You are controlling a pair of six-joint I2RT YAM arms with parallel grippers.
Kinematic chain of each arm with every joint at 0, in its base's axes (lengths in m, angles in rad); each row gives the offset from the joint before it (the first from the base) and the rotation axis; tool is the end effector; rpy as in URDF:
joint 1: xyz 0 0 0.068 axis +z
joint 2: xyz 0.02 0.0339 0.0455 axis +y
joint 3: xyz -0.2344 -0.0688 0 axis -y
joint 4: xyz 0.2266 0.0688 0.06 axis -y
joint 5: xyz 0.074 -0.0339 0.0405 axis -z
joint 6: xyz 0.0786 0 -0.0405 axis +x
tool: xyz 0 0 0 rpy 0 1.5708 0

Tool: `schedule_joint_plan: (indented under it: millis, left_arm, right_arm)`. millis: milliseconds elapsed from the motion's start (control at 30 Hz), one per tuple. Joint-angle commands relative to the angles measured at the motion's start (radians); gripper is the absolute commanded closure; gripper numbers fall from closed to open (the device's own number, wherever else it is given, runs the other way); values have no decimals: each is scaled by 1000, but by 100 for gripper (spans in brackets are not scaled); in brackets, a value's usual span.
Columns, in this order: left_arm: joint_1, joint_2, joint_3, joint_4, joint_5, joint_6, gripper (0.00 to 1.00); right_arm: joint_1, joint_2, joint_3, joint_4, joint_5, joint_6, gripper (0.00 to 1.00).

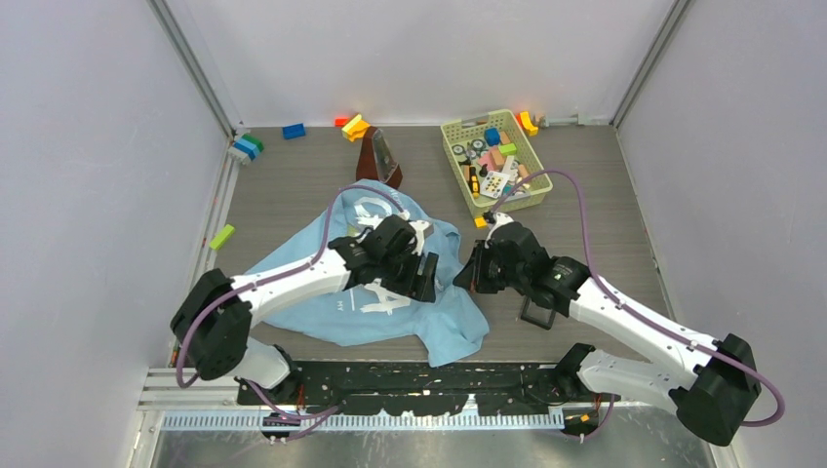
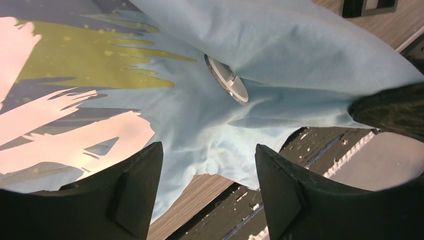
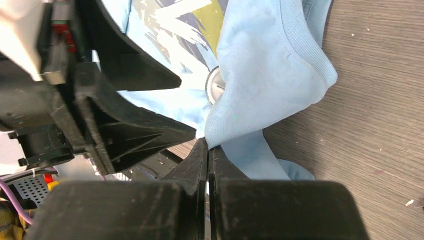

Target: Remove the brooch from the garment

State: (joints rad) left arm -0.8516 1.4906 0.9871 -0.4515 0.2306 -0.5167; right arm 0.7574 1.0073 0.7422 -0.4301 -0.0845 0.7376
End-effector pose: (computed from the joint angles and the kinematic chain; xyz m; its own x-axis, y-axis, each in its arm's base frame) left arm 0.1944 -0.2493 0.1675 -0.8724 0.2662 -0.4100 0.4468 0.7747 -0.4476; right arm 0.1743 0.1739 0.2126 -0.8365 0.1313 -0.5320 -0.2285 0.7988 0.5565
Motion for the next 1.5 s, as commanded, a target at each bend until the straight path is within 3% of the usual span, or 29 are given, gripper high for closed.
schedule_joint_plan:
  millis: [0,200,367,567,767,1067,1467]
  left_arm:
    - [-6,-128,-98,204,-106,-76,31]
    - [-30,-246,-343,596,-145,-208,33]
    - [-49,-216,-359,677,-150,-243,34]
    - [-49,-177,-391,826,-143,-420,43]
    - [-50,-117,-368,813,-148,-436,57]
    - [-50,-151,-345,655,-223,-394,58]
    - [-49,-169,-361,632,-258,-399,58]
  right_arm:
    - [3,14,14,50,1,13,99]
    - [3,14,11,65,-5,21,100]
    - [3,16,11,64,-10,24,99]
    - [3,15,12,56,-5,22,100]
    - [3,2,9,53,-6,22,99]
    - [3,3,6,54,-3,21,99]
    - [3,12,3,68,-8,24,99]
